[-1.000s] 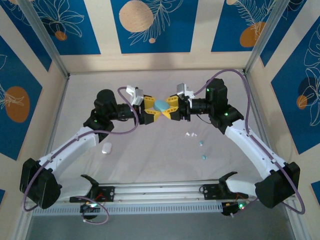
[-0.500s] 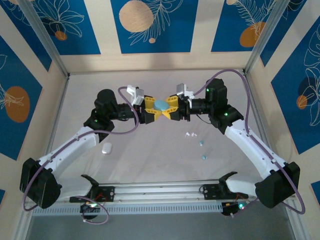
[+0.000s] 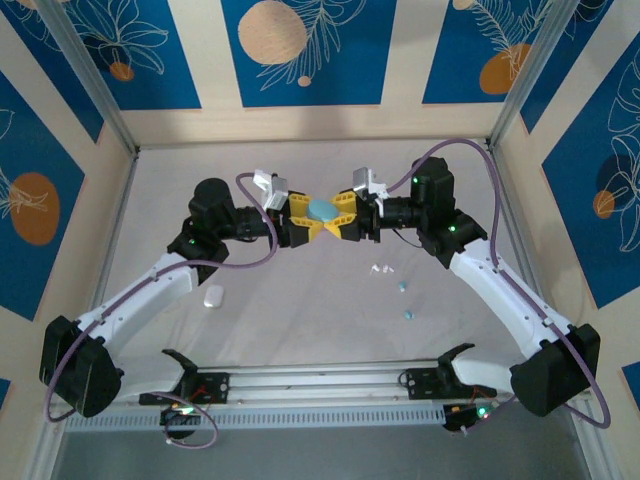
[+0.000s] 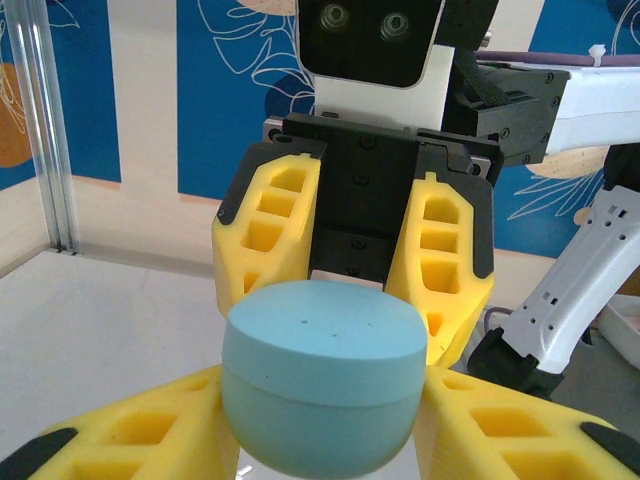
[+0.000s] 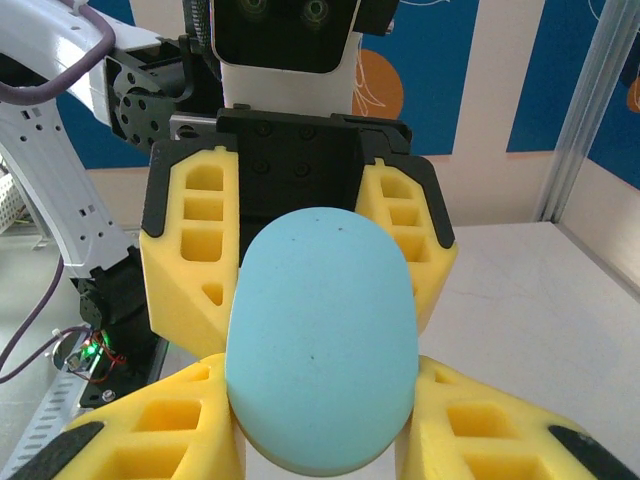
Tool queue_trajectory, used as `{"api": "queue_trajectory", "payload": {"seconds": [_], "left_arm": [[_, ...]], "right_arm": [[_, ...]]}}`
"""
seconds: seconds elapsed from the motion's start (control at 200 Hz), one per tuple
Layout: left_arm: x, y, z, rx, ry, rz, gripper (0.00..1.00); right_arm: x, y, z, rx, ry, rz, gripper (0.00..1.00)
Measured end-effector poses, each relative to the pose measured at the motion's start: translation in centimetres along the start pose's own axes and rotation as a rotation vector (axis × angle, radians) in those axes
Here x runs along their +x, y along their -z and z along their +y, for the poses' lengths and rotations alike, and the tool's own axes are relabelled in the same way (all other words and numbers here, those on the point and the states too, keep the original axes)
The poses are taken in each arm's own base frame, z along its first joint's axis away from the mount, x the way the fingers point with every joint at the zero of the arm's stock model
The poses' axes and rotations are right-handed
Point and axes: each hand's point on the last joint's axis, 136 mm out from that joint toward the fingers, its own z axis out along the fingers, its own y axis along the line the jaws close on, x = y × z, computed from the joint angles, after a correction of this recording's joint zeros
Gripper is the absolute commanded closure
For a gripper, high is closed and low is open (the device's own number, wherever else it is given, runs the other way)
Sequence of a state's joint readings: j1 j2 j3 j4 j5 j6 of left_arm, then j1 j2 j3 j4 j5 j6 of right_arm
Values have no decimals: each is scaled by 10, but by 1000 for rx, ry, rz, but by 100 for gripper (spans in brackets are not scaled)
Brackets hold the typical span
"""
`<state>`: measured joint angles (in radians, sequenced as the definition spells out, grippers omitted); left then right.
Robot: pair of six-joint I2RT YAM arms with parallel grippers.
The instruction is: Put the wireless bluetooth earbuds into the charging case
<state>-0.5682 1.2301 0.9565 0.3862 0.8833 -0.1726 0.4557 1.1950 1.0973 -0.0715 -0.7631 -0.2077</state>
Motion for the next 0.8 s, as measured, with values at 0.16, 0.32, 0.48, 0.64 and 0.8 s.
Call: {"api": "queue_trajectory", "payload": {"seconds": [0.16,0.32,0.48,0.64,0.8], "left_arm": [[2,0,0,6,6,5,52],[3,-1,0,6,8,9,58],[4,0,0,8,1,12,67],[4,0,0,6,-3,13,69],[2,0,0,-5,-20,4,70]], "right_arm": [[2,0,1,0,2,8,68],[3,0,1,-2,-5,11,68],[4,0,0,0,-9,13,63],[4,2,-2,6,-59,13,54],[1,8,-5,11,-168,10,49]]}}
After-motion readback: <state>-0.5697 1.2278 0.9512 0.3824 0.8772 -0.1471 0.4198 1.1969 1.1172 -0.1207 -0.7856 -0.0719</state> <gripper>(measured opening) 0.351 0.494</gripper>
